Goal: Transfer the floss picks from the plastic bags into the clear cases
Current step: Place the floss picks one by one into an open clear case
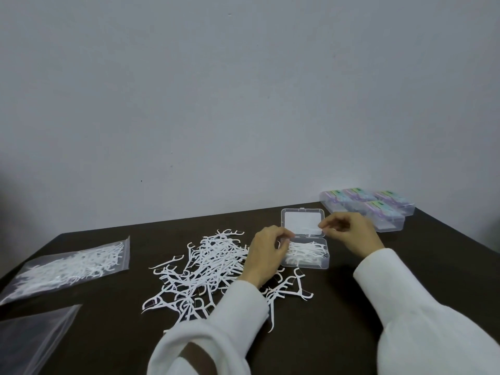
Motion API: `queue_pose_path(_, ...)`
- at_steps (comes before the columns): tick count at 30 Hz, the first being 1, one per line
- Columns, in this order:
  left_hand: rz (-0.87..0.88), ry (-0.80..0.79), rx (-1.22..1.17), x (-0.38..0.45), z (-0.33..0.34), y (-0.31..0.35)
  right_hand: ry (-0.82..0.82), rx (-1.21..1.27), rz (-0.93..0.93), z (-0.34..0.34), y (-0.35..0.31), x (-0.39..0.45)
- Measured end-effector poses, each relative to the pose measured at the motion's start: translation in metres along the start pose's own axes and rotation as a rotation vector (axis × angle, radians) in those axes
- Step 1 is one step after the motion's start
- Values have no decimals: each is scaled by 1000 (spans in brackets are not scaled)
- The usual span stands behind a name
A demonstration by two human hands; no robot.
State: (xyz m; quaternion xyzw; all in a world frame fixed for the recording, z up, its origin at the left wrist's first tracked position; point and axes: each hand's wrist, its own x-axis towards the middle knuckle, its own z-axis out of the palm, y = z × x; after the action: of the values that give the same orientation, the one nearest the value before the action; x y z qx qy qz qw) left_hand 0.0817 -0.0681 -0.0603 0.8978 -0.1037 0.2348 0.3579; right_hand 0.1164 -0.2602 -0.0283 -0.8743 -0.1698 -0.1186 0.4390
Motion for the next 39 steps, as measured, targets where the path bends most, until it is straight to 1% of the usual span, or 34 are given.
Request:
queue_pose_path(3,-17,-17,-1,1,1,-1,-4,7,-20,7,-4,-2)
queue_pose_path(6,-32,-5,-30,2,1,-2,-98,-188,-30,17,-5,-4)
queue_pose_path(7,-37,-7,-27,2,0,-2,-113,-211,-34,19,-4,-4)
queue_pose_path(10,-42,-27,-28,0,-1,-1,-141,-161,-28,14,-3,-3)
queue_pose_path(13,11,-63,33,-1,-2,-3,-287,-186,0,7,-1,-3)
queue_pose_path(15,38,-87,74,-2,-2,-3,-329,-205,3,6,0,-2)
queue_pose_path(20,-1,-99,0,-2,0,-2,-278,-246,-40,6,2,-1)
queue_pose_path(25,-17,-104,-20,-3,1,-2,-298,-149,-40,3,2,-2)
queue_pose_path(29,-11,-101,-52,-4,-1,0,-222,-103,-50,1,2,-2)
queue_pose_path(32,1,-114,-28,-5,-3,3,-173,-98,-59,2,2,-2)
queue_pose_path(39,15,-128,0,-4,0,2,-232,-156,-97,14,3,-1)
